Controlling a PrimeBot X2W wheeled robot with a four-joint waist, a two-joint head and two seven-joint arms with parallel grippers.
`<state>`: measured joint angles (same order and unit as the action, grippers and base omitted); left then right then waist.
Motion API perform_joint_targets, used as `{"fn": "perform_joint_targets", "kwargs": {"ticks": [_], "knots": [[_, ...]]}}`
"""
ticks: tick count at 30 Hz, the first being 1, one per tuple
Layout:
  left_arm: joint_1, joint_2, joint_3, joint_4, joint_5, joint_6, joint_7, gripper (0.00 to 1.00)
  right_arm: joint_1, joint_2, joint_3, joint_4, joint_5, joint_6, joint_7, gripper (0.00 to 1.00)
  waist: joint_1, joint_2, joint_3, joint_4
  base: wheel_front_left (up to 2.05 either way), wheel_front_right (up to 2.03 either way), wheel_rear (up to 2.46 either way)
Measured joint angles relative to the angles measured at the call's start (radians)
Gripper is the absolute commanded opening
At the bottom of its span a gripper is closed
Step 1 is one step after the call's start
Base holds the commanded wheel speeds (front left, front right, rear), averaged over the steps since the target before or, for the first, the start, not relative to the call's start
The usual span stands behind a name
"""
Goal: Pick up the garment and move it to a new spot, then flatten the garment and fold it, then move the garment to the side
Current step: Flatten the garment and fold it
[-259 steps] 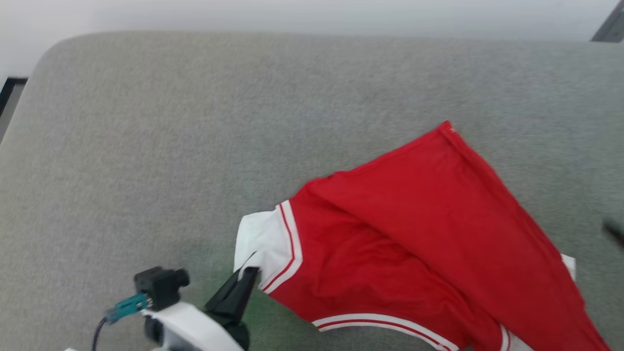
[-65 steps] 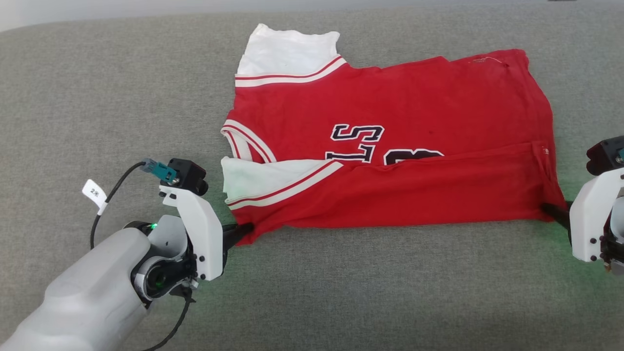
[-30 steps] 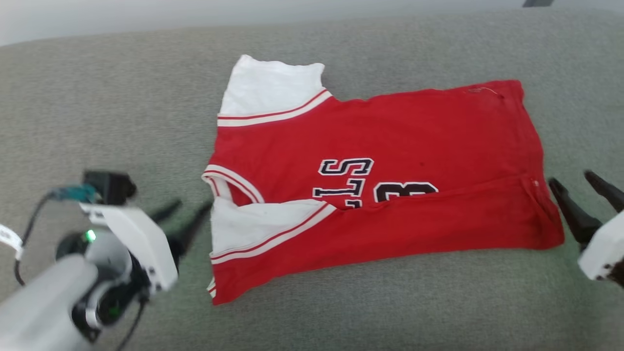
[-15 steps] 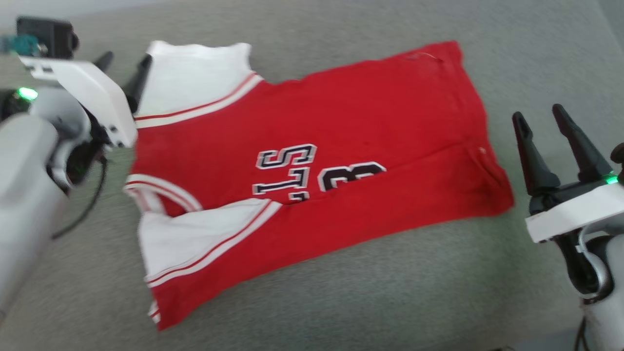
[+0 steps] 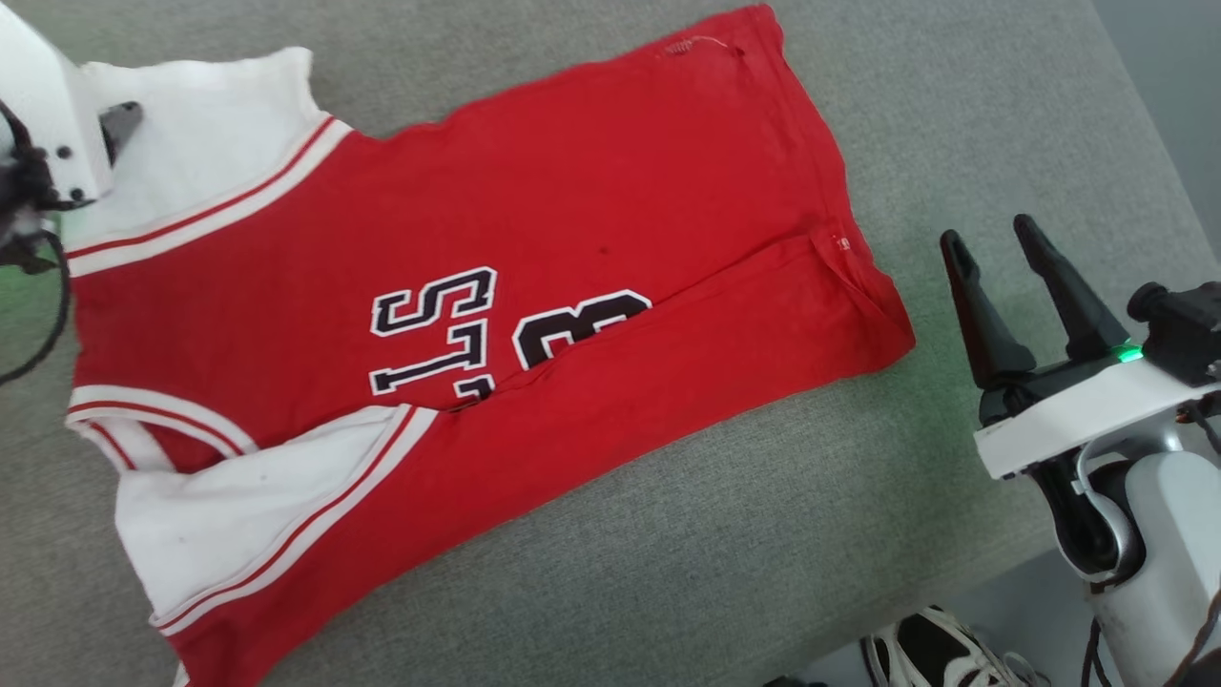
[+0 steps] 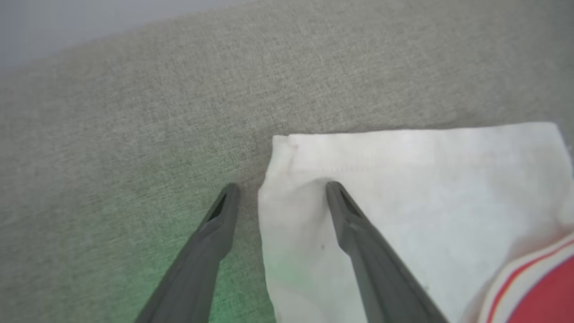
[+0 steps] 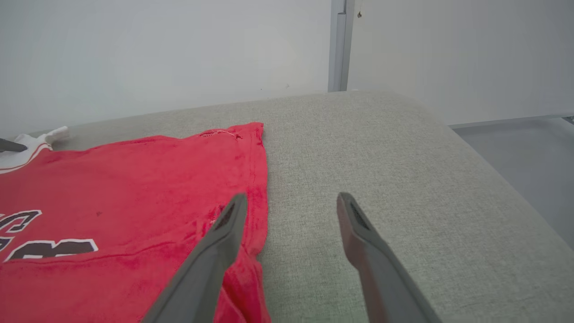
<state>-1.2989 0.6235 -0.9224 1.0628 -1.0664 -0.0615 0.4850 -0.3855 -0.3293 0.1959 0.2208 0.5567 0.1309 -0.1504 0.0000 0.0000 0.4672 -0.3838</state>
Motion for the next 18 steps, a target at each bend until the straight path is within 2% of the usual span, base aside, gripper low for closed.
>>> {"fn": "perform_joint_targets", "kwargs": {"ticks": [2, 3, 5, 11, 18], "knots": [[-0.024, -0.002, -0.010, 0.023, 0.001, -0.001, 0.054, 1.00, -0.007, -0.002, 0.010, 0.008, 0.007, 0.000, -0.004, 1.00, 0.0000, 0.0000, 0.010, -0.008, 0.00, 0.00, 0.00], [-0.036, -0.002, -0.013, 0.028, 0.001, -0.008, 0.079, 0.96, -0.013, -0.005, 0.015, 0.010, 0.008, 0.000, -0.006, 1.00, 0.0000, 0.0000, 0.013, -0.009, 0.00, 0.00, 0.00], [-0.049, -0.010, -0.014, 0.029, -0.002, -0.023, 0.094, 0.00, -0.022, -0.012, 0.030, 0.012, 0.014, 0.000, -0.005, 1.00, 0.0000, 0.0000, 0.018, -0.008, 0.00, 0.00, 0.00], [-0.073, -0.047, -0.009, 0.028, -0.033, -0.045, 0.127, 0.00, -0.122, -0.055, 0.138, 0.018, 0.030, 0.000, 0.066, 1.00, 0.0000, 0.0000, 0.036, 0.012, 0.00, 0.00, 0.00], [-0.121, -0.101, -0.029, 0.020, -0.018, -0.054, 0.104, 0.00, -0.431, -0.132, 0.321, 0.150, 0.100, 0.000, 0.275, 1.00, -0.0001, 0.0000, 0.070, 0.062, 0.00, 0.00, 0.00]]}}
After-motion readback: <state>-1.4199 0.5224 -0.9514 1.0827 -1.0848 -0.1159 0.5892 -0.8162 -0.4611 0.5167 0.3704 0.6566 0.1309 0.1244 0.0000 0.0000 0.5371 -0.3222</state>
